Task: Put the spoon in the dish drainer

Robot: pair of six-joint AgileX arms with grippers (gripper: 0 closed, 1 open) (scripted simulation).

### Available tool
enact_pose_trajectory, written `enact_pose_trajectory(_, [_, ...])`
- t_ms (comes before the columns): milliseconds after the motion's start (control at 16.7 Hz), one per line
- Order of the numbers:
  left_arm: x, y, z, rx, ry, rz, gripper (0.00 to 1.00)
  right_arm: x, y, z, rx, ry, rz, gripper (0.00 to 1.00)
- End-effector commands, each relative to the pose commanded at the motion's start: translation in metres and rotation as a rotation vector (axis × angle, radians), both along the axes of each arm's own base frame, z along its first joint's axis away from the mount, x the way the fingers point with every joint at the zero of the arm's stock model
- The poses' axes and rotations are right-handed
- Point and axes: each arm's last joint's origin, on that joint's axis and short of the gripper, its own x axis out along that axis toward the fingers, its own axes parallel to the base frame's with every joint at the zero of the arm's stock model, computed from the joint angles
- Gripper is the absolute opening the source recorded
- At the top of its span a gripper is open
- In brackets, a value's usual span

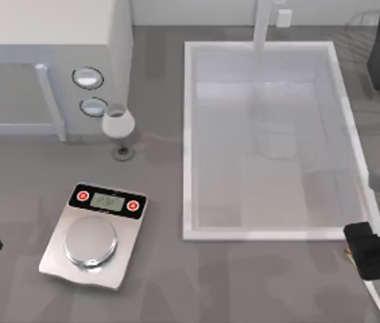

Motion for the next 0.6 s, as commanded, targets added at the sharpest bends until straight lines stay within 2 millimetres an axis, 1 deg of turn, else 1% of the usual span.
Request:
enact_pose_trajectory(180, [0.0,0.0,0.0,0.0,0.0,0.0,1.0,0.0071,0.0094,-0.0009,-0.034,0.069,0.011,1.0])
enact_pose_trajectory(480, [0.0,0.0,0.0,0.0,0.0,0.0,1.0,0.0075,0.0089,-0.001,-0.035,0.071,0.009,1.0])
enact_pose_trajectory(600, [0.0,0.0,0.0,0.0,0.0,0.0,1.0,0.008,0.0093,-0.0051,-0.037,0.074,0.01,1.0])
